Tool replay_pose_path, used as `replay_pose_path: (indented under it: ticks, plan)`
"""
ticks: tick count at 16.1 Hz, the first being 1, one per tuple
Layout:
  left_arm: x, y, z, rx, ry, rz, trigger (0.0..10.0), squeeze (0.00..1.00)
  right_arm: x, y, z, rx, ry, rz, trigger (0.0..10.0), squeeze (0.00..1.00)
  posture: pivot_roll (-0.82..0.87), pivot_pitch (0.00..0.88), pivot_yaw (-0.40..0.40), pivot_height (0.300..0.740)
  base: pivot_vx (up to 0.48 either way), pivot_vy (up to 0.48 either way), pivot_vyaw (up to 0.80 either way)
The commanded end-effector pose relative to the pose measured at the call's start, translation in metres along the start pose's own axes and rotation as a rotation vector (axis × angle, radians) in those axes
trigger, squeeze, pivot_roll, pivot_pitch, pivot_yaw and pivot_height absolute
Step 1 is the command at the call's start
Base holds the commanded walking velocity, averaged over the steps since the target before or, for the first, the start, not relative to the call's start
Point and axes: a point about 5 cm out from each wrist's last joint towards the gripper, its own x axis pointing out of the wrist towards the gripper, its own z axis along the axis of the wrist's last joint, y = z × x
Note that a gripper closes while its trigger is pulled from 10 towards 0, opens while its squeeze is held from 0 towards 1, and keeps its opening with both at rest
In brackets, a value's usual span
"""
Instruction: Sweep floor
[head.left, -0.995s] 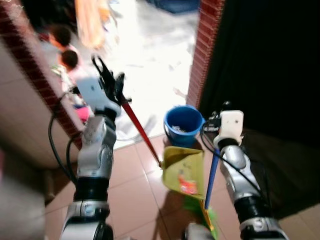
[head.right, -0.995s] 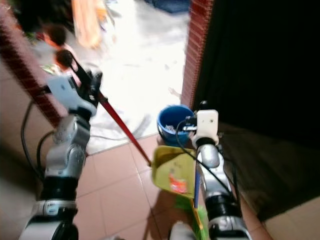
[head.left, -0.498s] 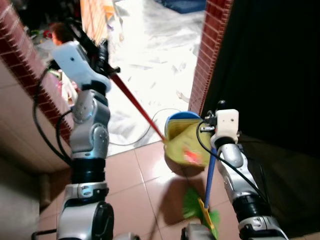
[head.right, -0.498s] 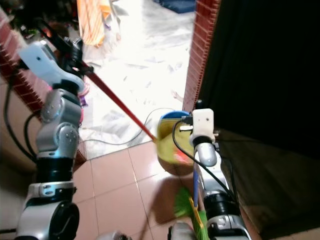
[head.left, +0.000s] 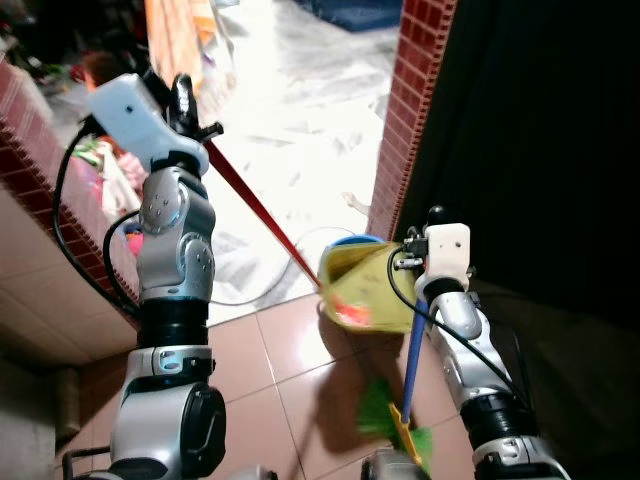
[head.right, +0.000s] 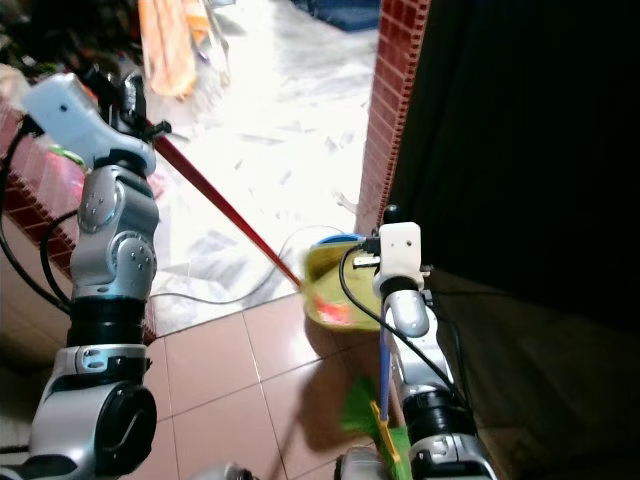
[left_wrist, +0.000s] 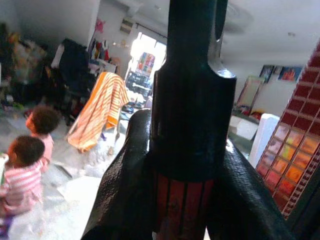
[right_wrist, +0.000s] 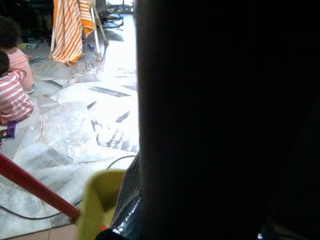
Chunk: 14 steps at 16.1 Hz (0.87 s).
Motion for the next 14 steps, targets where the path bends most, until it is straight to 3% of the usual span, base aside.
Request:
replay_pose_path:
  ticks: [1, 5, 9, 11, 14]
  plan:
    - [0.007, -0.015, 0.02, -0.043, -0.096, -0.039, 10.0, 0.0, 0.002, -0.006, 0.005, -0.002, -0.017, -0.015, 10.0, 0.0, -0.11, 0.0, 0.05, 0.74, 0.337, 0.0, 0.0]
    - [0.01, -0.014, 0.02, -0.023, -0.11, -0.038, 10.0, 0.0, -0.001, -0.003, 0.002, 0.003, -0.011, -0.004, 10.0, 0.0, -0.11, 0.0, 0.055, 0.74, 0.375, 0.0, 0.0]
    - [0.011, -0.016, 0.019, -0.013, -0.114, -0.044, 10.0, 0.0, 0.0, -0.003, 0.002, 0.004, -0.009, 0.002, 10.0, 0.0, -0.11, 0.0, 0.054, 0.74, 0.398, 0.266, 0.0]
    - [0.01, -0.018, 0.019, 0.079, -0.144, -0.06, 10.0, 0.0, -0.001, -0.004, 0.002, 0.002, -0.006, 0.004, 10.0, 0.0, -0.11, 0.0, 0.051, 0.74, 0.146, 0.0, 0.0]
    - [0.005, -0.025, 0.019, 0.114, -0.172, -0.094, 10.0, 0.0, -0.001, 0.0, 0.002, 0.003, -0.005, 0.014, 10.0, 0.0, -0.11, 0.0, 0.049, 0.74, 0.0, 0.0, 0.0]
